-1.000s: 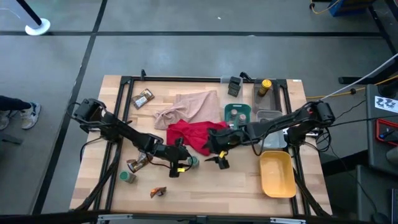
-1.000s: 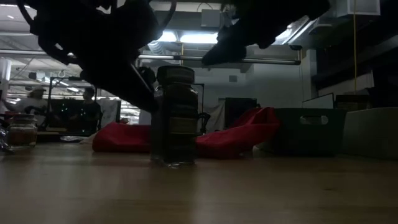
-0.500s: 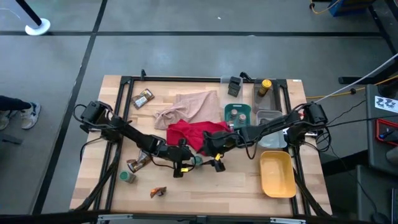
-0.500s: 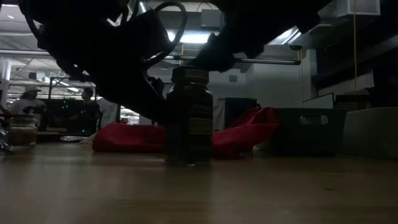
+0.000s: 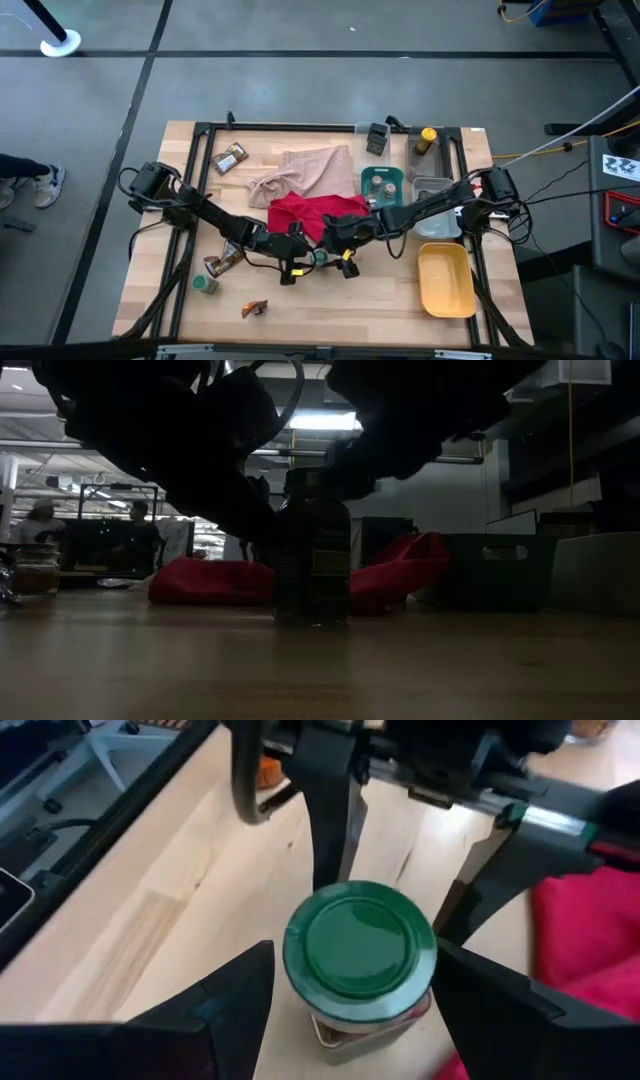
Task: Sort spices by type
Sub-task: Put the right dark green seasoning bottle into the yellow bin
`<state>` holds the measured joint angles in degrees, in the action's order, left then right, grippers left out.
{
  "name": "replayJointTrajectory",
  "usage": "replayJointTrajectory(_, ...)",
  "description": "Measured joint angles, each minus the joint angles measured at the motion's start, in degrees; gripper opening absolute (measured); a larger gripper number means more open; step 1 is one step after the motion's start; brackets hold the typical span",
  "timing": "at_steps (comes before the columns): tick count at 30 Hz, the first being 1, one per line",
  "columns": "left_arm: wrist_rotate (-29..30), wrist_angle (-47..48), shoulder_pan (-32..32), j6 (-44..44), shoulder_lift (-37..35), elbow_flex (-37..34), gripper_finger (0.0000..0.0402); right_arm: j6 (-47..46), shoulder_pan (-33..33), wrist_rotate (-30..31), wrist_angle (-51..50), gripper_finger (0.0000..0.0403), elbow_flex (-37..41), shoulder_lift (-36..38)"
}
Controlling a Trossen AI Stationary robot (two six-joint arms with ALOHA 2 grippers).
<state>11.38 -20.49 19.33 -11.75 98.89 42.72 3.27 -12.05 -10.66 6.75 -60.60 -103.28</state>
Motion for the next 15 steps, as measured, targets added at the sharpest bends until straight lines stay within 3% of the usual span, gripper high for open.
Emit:
replayJointTrajectory(6, 0.0, 0.04, 0.0, 0.2, 0.0, 0.0, 0.0196, 0.02, 0.01, 0.16, 0.32, 0.0256, 0.0, -0.92)
replayJointTrajectory(15, -0.02, 0.09, 0.02, 0.2, -0.02, 0.0, 0.0196, 0.03, 0.01, 0.59, 2.01, 0.0204, 0.02, -0.92)
